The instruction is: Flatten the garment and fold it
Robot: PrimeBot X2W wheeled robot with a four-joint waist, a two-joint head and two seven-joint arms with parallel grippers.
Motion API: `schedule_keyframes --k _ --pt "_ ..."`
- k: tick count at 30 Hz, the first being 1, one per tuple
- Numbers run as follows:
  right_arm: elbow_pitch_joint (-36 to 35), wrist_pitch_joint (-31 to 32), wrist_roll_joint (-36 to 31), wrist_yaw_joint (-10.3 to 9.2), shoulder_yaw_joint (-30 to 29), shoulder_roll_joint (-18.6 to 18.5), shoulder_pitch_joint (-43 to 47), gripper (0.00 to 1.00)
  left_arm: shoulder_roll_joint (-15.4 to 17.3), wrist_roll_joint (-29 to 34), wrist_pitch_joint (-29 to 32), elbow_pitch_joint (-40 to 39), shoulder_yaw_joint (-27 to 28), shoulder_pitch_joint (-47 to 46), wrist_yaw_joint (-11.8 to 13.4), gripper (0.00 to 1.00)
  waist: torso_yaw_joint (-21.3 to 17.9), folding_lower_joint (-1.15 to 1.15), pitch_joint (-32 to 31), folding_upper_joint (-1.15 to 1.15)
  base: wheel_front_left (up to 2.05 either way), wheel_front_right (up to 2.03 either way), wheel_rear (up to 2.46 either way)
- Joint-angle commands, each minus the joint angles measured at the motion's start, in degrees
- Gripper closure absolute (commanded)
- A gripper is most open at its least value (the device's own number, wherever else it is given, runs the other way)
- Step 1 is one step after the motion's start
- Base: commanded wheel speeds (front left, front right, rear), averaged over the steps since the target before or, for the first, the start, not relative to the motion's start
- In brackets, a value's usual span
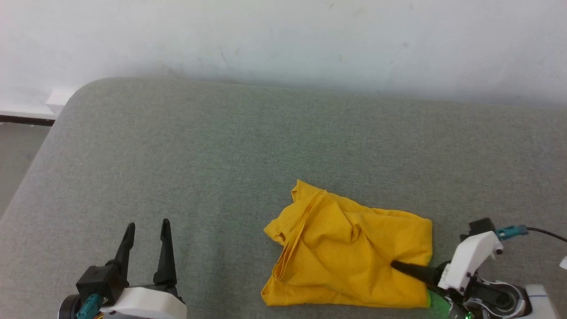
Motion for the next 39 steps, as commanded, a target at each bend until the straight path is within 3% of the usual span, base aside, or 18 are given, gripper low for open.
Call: schedule_keyframes --k 1,5,12,18,23,27,32,39 --pt "0.26 -0.60 -1.08 -0.10 1.46 -0.06 0.02 1.00 -0.24 0.73 -0.27 0.20 0.14 -1.14 -0.53 0.00 -0.06 0.00 -0.25 0.00 0.00 0.00 0.00" --pt "-5.56 -4.69 -5.96 -0.10 8.92 -4.19 0.42 1.00 -0.34 1.29 -0.27 0.26 0.49 -0.49 -0.69 0.00 -1.67 0.00 -1.29 0.00 0.00 0.00 0.00" --pt "-18.26 -13.67 -22.34 -0.10 25.63 -17.94 -0.33 1.00 -0.64 1.73 -0.27 -0.53 0.70 0.67 -0.89 0.00 -8.74 0.00 -1.71 0.00 0.00 0.00 0.00" --pt "-21.67 -15.98 -29.37 -0.10 29.85 -25.97 -4.33 1.00 -0.76 2.14 -0.27 -1.81 0.38 -1.15 -1.66 0.00 -17.62 0.00 2.08 0.00 0.00 0.00 0.00" --pt "-18.27 -17.94 -30.30 -0.10 27.24 -29.17 -8.16 1.00 0.55 3.95 -0.27 -4.46 -0.87 -5.06 -2.47 0.00 -24.04 0.00 8.80 0.00 0.00 0.00 0.00" --pt "-12.53 -22.26 -31.58 -0.10 23.24 -30.22 -11.13 1.00 2.51 5.32 0.21 -6.70 -2.34 -9.41 -3.26 0.00 -26.98 0.00 15.40 0.00 0.00 0.00 0.00" --pt "-3.71 -29.57 -34.01 -0.10 17.17 -30.16 -15.47 1.00 4.74 6.71 2.38 -9.55 -5.11 -15.21 -4.29 0.00 -27.89 0.00 22.12 0.00 0.00 0.00 0.00" --pt "8.61 -42.73 -38.30 -0.10 7.32 -26.72 -22.27 1.00 6.66 7.42 4.10 -12.23 -8.45 -20.47 -5.06 0.00 -26.61 0.00 27.31 0.00 0.00 0.00 0.00"
